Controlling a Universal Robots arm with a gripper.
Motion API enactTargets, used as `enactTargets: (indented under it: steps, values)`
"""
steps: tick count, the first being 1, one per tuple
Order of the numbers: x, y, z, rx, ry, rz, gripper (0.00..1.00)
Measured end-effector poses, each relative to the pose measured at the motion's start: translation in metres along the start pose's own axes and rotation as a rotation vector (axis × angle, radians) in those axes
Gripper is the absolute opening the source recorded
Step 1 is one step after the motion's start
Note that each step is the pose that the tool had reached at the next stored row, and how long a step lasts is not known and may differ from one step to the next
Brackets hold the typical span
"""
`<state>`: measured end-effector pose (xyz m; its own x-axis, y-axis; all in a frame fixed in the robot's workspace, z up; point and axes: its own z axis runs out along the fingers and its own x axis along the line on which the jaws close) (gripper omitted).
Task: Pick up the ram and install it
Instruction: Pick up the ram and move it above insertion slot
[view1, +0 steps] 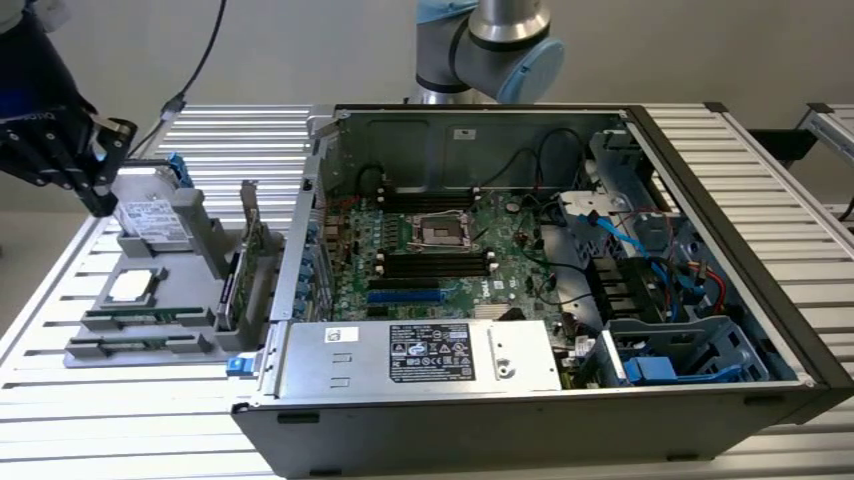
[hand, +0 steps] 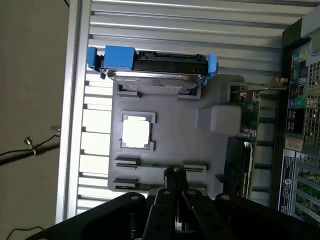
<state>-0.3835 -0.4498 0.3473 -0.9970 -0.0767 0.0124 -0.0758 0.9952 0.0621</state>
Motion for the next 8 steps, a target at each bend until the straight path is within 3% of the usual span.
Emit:
enactTargets:
  steps: [8]
  values:
    - [-0.0001,-0.0004,0.0072,0.0018,0.0091,-0.146,0.10]
